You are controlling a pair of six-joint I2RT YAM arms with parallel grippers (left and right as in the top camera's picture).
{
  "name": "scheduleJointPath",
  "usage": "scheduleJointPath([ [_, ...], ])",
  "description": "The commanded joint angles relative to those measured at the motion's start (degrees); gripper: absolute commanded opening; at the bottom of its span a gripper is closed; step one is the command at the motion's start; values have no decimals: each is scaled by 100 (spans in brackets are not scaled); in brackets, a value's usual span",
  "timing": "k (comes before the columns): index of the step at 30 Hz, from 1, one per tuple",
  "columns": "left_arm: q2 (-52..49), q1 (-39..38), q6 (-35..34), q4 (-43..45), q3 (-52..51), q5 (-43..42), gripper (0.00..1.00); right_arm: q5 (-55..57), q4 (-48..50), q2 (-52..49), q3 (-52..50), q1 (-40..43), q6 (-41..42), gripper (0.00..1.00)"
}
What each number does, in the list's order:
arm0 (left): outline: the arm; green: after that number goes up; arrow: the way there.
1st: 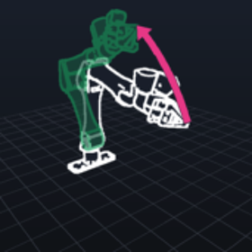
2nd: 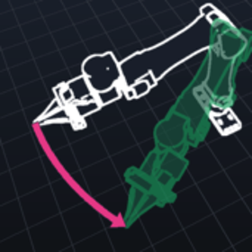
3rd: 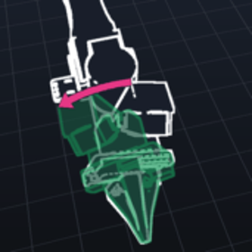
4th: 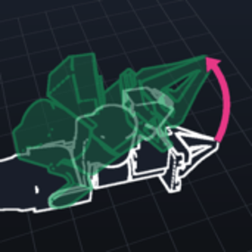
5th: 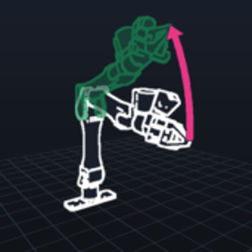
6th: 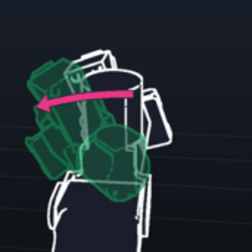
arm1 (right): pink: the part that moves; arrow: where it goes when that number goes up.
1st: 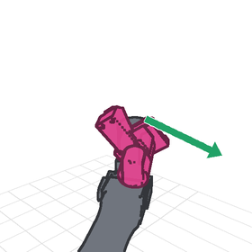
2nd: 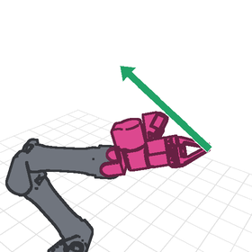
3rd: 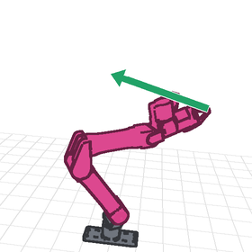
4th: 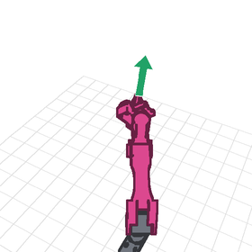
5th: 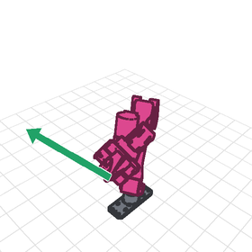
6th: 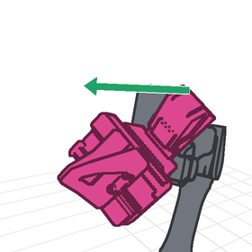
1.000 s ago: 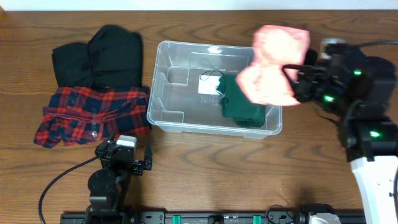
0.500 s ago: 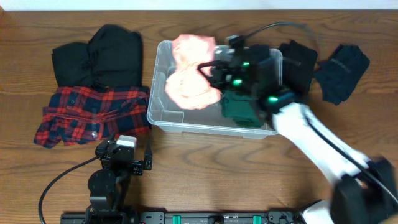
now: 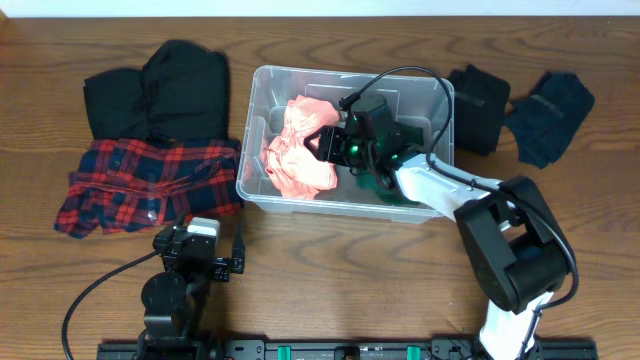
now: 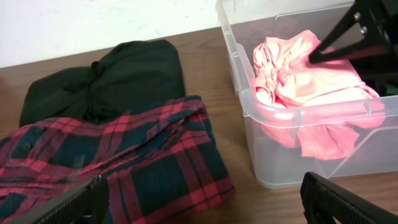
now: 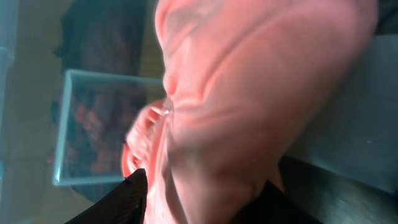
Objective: Pack container
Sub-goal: 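Lower the pink garment into the bin's left side and release, then move the right gripper to the navy folded garment and grasp it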
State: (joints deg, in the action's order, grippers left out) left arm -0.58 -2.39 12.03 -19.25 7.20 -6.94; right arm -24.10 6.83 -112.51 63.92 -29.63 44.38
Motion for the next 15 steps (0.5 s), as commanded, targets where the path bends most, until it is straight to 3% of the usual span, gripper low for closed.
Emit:
scheduleJointPath([
  [1,37,24,-26,-35,-120,-13,98,153,-417,518,59,210,-466,50],
  [8,37,24,-26,-33,-120,-13,98,1191,-2002,2048,59,992,-1147,59],
  [15,37,24,-26,-33,-120,-13,98,1117,-3373,3451,59,2221,-2050,61],
])
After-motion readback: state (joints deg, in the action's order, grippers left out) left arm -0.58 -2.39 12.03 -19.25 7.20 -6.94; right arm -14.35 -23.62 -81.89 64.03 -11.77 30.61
